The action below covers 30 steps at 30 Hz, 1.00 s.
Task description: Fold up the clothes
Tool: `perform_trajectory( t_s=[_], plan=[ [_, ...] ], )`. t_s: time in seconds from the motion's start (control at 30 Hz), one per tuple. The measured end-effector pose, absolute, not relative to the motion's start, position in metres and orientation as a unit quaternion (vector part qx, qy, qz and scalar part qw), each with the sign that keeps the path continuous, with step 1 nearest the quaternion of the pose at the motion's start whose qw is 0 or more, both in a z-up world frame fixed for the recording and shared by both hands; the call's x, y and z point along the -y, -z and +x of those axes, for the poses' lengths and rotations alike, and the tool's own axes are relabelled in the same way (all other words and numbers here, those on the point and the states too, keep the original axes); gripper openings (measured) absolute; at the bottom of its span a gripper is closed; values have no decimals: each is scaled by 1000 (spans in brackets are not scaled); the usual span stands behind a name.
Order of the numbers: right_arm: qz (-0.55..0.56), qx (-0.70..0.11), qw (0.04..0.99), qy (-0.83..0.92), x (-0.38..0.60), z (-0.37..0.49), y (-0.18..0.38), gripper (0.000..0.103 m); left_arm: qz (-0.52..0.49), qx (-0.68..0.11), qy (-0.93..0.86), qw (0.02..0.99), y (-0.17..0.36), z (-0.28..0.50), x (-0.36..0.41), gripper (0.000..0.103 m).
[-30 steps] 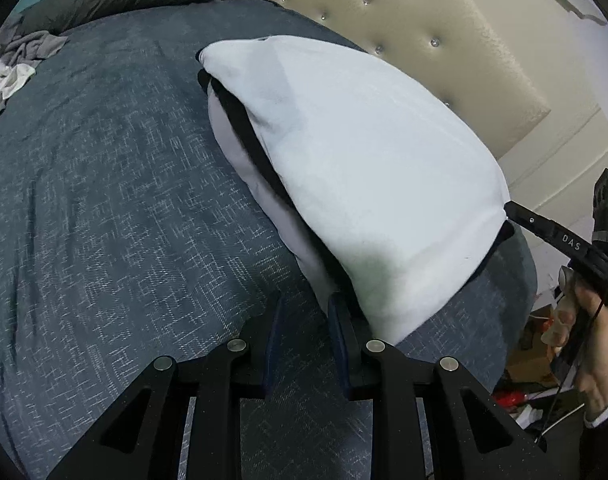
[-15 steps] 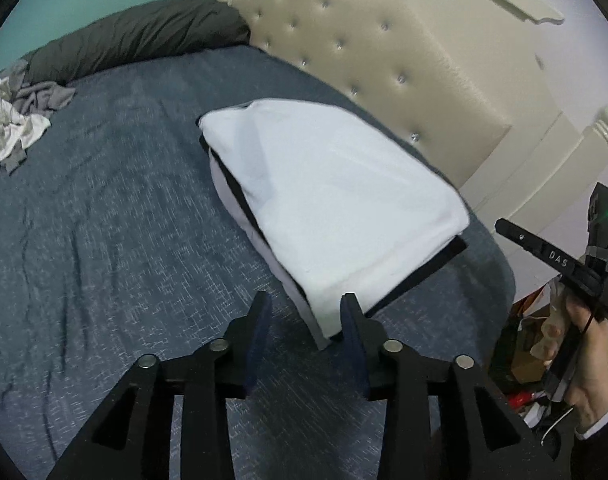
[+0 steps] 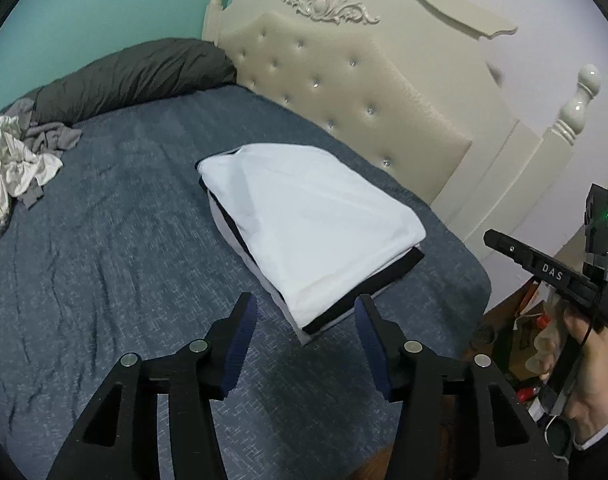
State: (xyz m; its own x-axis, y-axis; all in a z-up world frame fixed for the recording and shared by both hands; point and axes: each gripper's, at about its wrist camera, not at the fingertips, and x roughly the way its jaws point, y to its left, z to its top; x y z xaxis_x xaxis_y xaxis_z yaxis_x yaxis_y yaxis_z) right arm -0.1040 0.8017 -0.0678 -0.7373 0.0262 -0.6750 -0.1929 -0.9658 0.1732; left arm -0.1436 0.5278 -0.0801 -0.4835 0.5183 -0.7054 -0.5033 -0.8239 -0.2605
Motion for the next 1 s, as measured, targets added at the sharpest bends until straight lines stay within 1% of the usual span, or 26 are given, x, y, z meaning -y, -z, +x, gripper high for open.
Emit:
perform_trajectory(
  t_s=[0.03, 0.1, 0.27, 0.43, 0.47, 0.53, 0.57, 0.67, 0.73, 0.8, 0.87, 1.0],
  plan=[
    [-357, -117, 59, -925, -799, -100, 66, 33, -411, 9, -862, 297, 77, -141, -525, 58],
    [-352, -119, 57, -927, -792, -89, 59, 36, -405, 7, -864, 299, 69, -134, -520, 61],
    [-340, -110, 52, -932, -772, -66, 40, 37, -389, 5, -870, 302, 52, -118, -508, 66],
    [-333, -109, 41, -936, -755, -49, 24, 42, -375, 1, -876, 302, 36, -102, -496, 71],
    [-331, -108, 41, -937, -751, -45, 22, 44, -371, 0, -878, 302, 32, -99, -493, 73],
    [-326, -105, 43, -939, -744, -36, 17, 51, -365, 0, -882, 299, 26, -93, -487, 78],
    [-322, -105, 42, -940, -740, -32, 15, 52, -363, 1, -883, 298, 24, -90, -484, 80],
    [-317, -112, 36, -941, -731, -21, 9, 58, -355, 0, -886, 297, 17, -82, -474, 82],
    [-312, -111, 35, -943, -723, -14, 5, 67, -349, -2, -890, 294, 14, -76, -469, 84],
    [-307, -105, 37, -945, -715, -9, 1, 73, -344, -4, -893, 291, 10, -72, -462, 86],
    [-303, -98, 39, -947, -706, -3, -3, 76, -341, -3, -894, 289, 8, -69, -457, 92],
    [-296, -92, 46, -950, -691, 8, -6, 84, -335, -8, -898, 286, 4, -61, -448, 94]
  ],
)
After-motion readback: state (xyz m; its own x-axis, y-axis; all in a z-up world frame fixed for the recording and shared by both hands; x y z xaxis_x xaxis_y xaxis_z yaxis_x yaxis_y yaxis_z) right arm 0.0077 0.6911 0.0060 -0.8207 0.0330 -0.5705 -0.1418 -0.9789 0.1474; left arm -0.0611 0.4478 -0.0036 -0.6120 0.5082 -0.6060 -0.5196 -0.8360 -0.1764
